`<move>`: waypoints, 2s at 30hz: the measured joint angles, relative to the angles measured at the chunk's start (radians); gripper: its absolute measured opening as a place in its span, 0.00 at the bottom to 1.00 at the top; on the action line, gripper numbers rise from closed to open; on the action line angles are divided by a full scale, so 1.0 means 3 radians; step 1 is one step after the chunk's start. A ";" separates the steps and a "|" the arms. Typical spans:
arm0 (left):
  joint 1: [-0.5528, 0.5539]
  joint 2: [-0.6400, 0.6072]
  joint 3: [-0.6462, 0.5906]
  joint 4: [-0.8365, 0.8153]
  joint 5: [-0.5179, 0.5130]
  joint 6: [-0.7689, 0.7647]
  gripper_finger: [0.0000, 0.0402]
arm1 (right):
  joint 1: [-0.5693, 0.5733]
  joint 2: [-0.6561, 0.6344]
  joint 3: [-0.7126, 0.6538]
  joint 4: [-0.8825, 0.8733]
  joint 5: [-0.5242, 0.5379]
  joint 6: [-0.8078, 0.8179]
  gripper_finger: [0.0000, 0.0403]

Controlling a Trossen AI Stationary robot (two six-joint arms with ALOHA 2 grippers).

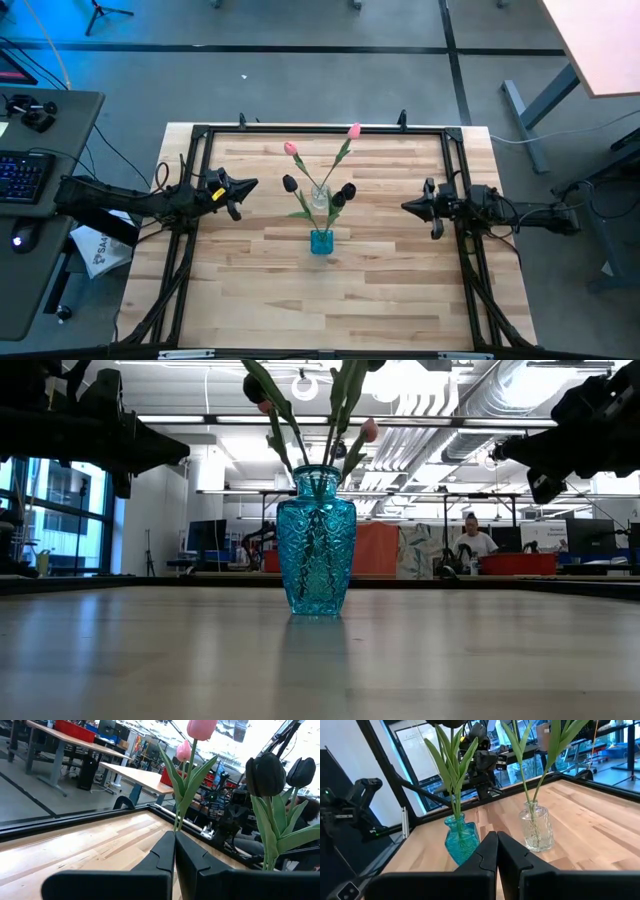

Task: Sort flowers into vase by color
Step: Return to Home Position

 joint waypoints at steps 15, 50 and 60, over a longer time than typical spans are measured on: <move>0.0000 -0.0001 0.0000 0.0000 0.0000 0.0000 0.00 | 0.0001 0.0000 0.0000 -0.0001 0.0001 0.0065 0.00; 0.0058 -0.1572 0.0000 -0.1635 0.0681 0.1203 0.00 | 0.0003 0.0003 0.0000 -0.0003 0.0008 0.0064 0.00; -0.0030 -0.1572 0.0000 -0.1770 0.1638 0.1266 0.00 | 0.0003 0.0003 0.0001 -0.0003 0.0006 0.0064 0.00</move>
